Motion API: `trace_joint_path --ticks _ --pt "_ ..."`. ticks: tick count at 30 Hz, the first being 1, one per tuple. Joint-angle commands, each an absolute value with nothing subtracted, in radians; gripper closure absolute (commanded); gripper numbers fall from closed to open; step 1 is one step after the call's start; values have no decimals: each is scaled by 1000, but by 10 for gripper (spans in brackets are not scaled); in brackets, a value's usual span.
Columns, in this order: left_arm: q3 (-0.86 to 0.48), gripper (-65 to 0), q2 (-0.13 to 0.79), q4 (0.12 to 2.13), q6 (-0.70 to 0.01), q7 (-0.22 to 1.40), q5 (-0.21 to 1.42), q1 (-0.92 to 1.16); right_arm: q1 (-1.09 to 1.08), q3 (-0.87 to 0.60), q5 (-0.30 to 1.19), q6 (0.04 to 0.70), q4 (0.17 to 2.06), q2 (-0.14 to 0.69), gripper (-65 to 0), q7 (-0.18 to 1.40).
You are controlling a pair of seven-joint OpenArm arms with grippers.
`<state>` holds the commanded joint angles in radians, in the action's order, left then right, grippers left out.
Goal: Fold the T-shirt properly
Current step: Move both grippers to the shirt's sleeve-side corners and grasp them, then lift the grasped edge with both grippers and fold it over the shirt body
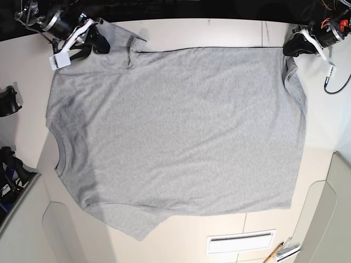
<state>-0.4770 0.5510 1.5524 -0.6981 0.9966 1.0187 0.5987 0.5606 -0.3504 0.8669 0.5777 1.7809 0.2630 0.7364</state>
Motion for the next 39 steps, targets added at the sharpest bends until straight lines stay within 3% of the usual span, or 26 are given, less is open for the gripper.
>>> trace_joint_path --ticks 11,19,23,33,39 --pt "-704 0 551 1662 -698 1104 1244 598 560 -440 909 584 1891 263 0 762" --pt "-715 0 551 1663 -698 1102 1280 549 448 -439 863 584 1885 263 0 760" --pt "-697 0 551 1662 -698 1048 1186 466 372 -438 841 584 1831 264 0 760" --pt "-510 0 551 1644 -698 808 842 301 153 -433 828 591 1642 266 0 760" --pt "-509 0 551 1536 -698 772 825 214 56 -358 765 591 1573 266 0 760"
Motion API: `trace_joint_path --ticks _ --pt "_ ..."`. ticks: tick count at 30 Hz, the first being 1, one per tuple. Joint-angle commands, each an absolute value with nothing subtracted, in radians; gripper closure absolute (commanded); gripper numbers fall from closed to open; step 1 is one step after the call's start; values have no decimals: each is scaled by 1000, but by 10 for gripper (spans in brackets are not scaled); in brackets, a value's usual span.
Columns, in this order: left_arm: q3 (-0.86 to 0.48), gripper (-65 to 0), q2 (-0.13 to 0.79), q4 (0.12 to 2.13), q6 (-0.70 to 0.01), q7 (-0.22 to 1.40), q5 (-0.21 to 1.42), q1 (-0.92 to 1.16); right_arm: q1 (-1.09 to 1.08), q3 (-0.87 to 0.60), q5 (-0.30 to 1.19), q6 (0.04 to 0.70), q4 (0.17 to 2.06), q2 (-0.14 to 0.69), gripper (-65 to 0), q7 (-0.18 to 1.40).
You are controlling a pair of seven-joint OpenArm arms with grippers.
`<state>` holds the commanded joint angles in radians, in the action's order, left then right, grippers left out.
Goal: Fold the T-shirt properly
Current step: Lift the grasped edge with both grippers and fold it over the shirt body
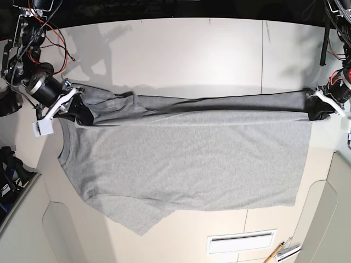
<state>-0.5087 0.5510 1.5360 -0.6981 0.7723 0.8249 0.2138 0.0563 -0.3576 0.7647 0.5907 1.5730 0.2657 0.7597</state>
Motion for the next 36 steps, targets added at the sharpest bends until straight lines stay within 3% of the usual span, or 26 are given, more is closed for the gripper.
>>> trace_joint_path --ticks 8,11,13,15,20,23,29,32,36 --pt "-509 0 546 1441 -698 714 803 178 -30 -273 729 590 1404 263 -4 729" --pt "-509 -122 545 1439 -698 703 803 178 -27 -273 729 590 1399 263 -249 726" --pt "-509 -247 546 1439 -698 699 805 178 -27 -273 731 590 1401 263 -321 726" --pt "-509 -327 546 1439 -698 699 820 178 -27 -277 738 590 1411 263 -321 727" --pt "-509 -341 547 1440 -698 715 850 178 -24 -361 761 587 1480 263 -321 841" --pt "-520 -432 550 1440 -698 756 884 178 -4 -481 767 582 1542 263 -321 877" --pt "-601 -438 551 1440 -698 884 1021 206 108 -637 782 580 1560 271 -323 894" --pt "-620 -438 547 1440 -698 884 1019 232 181 -637 782 580 1544 271 -460 852" --pt "-646 -439 530 1439 -698 888 995 238 202 -634 783 580 1520 266 -458 825"
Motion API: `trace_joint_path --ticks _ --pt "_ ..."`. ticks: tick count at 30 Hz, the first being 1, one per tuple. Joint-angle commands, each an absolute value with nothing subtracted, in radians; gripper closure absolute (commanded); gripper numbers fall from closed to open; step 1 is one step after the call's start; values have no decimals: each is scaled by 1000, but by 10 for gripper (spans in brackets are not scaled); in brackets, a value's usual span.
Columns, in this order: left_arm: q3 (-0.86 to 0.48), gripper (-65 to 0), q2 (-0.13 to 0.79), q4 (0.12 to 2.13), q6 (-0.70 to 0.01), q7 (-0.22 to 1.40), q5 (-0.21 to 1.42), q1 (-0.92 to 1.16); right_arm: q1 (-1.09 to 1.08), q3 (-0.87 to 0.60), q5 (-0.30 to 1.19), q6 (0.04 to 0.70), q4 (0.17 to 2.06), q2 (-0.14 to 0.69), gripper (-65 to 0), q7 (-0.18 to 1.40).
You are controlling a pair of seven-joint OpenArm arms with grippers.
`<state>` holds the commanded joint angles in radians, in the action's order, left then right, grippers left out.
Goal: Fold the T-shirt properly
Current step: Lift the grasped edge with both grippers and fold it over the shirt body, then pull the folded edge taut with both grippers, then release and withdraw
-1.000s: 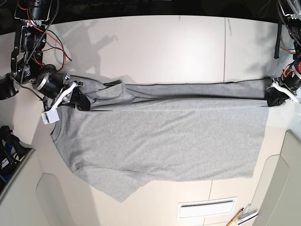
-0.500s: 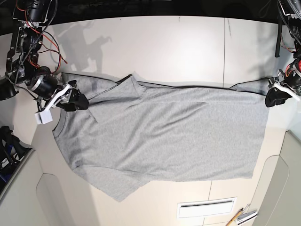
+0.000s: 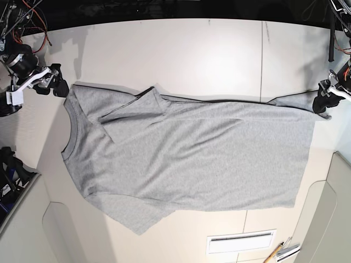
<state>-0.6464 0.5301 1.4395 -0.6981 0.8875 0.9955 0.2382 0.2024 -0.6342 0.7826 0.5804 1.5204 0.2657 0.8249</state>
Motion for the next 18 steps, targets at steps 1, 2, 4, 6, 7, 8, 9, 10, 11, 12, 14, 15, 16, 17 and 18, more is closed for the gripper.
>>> trace_joint_path --ticks 1,2,4,6,7,8,9,10,11,12,14,15,16,17,18 --pt "-652 -439 527 1439 -698 888 979 239 200 -628 786 580 1514 265 -458 825" --pt "-654 -439 526 1439 -698 887 962 238 197 -621 786 580 1505 263 -458 825" --pt "-654 -439 526 1436 -698 886 952 238 191 -598 786 580 1479 263 -458 818" --pt "-654 -439 526 1420 -698 868 930 238 191 -570 786 580 1460 263 -458 800" --pt "-654 -439 526 1402 -698 842 915 237 191 -556 786 580 1452 263 -458 795" --pt "-654 -439 527 1379 -698 822 902 235 191 -543 785 580 1448 263 -458 788" --pt "-654 -439 527 1356 -698 809 892 232 191 -532 785 580 1447 263 -458 785" --pt "-654 -439 527 1331 -698 795 890 230 191 -523 786 580 1447 263 -458 784" --pt "-654 -439 527 1306 -698 775 880 228 188 -517 786 580 1447 263 -458 784" --pt "-654 -439 527 1283 -698 759 863 220 186 -513 787 580 1447 262 -458 781" --pt "-654 -439 527 1229 -698 755 851 189 173 -511 786 580 1447 257 -458 782" --pt "-654 -439 527 1203 -698 755 847 176 167 -511 786 580 1447 249 -458 782" --pt "-654 -439 527 1180 -698 755 848 166 162 -511 786 580 1447 242 -458 786" --pt "-653 -439 526 1162 -698 756 857 160 157 -511 786 580 1447 232 -458 789" --pt "-645 -439 526 1152 -698 760 865 159 155 -508 786 580 1447 225 -458 789"
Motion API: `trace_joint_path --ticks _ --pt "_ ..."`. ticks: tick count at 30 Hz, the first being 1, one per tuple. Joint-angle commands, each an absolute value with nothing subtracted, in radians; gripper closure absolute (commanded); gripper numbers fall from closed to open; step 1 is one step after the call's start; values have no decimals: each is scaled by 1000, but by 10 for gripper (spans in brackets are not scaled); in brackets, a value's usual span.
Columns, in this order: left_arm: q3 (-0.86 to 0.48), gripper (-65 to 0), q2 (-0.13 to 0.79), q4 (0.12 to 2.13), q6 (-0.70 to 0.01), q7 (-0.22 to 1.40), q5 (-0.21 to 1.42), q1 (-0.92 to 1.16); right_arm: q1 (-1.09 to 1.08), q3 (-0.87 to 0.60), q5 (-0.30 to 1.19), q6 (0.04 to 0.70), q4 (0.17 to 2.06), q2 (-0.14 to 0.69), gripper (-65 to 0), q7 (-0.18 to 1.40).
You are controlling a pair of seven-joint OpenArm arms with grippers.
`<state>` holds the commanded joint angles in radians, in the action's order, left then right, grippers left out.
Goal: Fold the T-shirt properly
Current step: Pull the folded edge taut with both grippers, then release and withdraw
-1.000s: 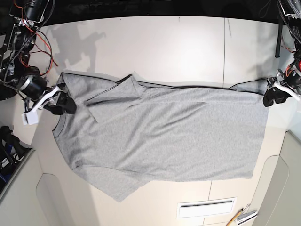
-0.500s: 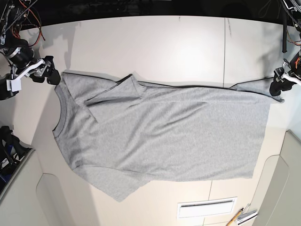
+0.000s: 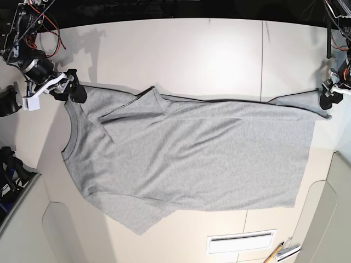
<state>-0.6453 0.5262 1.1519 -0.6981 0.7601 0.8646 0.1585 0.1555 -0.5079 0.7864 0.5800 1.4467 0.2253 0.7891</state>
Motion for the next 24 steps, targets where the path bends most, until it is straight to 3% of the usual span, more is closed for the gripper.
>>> trace_joint_path --ticks 10,12,14,16,18,24 --pt "-437 -436 526 1149 -698 805 875 158 155 -461 786 581 1447 199 -436 793" --pt "-429 -432 526 1149 -698 805 862 158 155 -461 786 581 1447 199 -340 793" --pt "-429 -343 527 1149 -698 805 846 158 155 -461 786 581 1447 199 -167 789" --pt "-429 -145 527 1149 -698 805 830 158 155 -462 786 581 1447 199 0 776" --pt "-429 0 527 1149 -698 805 829 158 155 -464 783 592 1448 200 0 770" --pt "-429 0 565 1176 -698 870 830 152 152 -482 767 592 1457 234 0 770"
